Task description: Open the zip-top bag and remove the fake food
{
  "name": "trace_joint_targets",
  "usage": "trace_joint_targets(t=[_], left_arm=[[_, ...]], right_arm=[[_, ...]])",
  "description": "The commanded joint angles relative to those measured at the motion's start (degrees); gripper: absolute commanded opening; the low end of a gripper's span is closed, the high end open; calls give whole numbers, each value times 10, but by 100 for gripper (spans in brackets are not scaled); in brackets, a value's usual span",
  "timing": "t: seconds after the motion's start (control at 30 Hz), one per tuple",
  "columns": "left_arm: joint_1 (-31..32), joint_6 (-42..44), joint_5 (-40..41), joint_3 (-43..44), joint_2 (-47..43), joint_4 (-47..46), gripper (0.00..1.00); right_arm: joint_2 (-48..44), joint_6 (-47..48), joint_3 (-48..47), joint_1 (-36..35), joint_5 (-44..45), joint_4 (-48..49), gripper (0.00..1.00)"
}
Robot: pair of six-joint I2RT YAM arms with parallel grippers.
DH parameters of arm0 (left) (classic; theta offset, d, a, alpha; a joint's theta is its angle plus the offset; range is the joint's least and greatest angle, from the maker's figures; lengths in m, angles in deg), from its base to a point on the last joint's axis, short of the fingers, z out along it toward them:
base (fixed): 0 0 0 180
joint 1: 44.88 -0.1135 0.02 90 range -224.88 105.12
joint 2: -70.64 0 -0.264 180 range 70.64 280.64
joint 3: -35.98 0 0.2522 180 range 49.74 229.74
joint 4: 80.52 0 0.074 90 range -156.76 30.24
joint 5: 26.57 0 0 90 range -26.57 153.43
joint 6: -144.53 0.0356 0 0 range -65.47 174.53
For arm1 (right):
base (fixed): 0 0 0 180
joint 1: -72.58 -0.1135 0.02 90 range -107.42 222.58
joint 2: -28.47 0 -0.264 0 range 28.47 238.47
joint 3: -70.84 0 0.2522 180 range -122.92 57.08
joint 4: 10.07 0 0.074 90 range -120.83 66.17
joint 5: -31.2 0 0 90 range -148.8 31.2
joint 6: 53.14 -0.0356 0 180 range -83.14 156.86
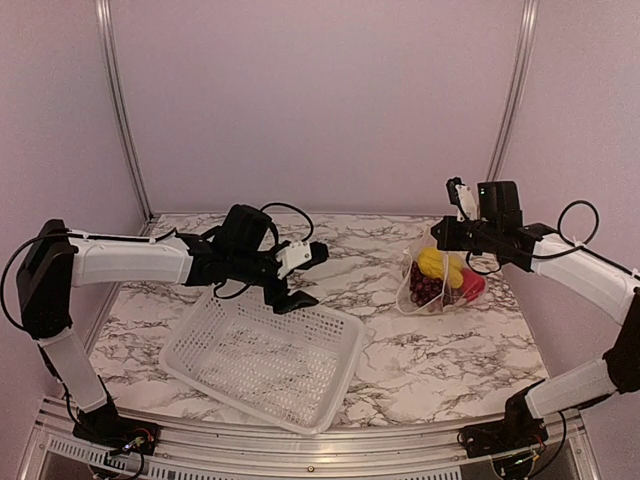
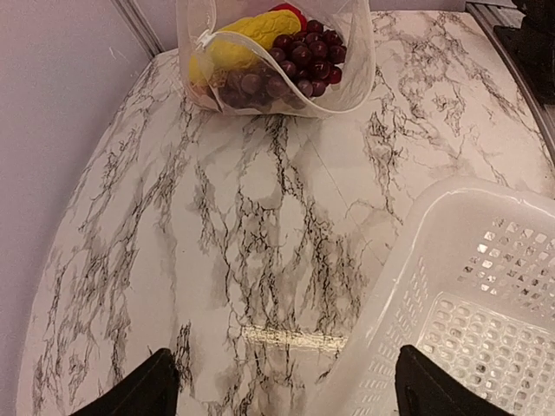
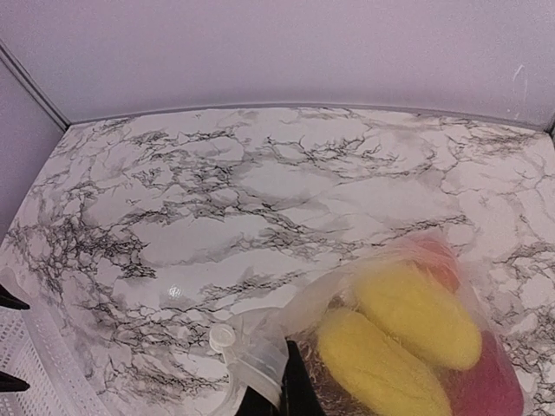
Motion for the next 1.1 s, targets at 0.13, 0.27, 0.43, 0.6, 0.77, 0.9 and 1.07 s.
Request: trace_joint_targets(t=[0.13,0.27,0.43,0.6,0.77,0.9,1.07], left_arm=[[0,67,56,-22,-3,63,88],[-15,75,98,-23,4,65,88],[-38,83,153,-31,9,51,88],[-69,91,241,-28,34,39,87],[-111,87,285,-27,47,34,86],[-139,69,336,-16,67,30,86],[-167,41,375,8,90,37,87]], right_arm=[[10,2,-6,-2,-16,36,0],[12,2,-5,-2,-20,40,0],[12,5,-4,-3,-24,40,0],[13,6,-4,-2,-23,44,0],[13,8,-3,-3,-24,44,0],[15,8,-4,-3,-30,47,0],[18,4,-4,-3,-52,55,0]])
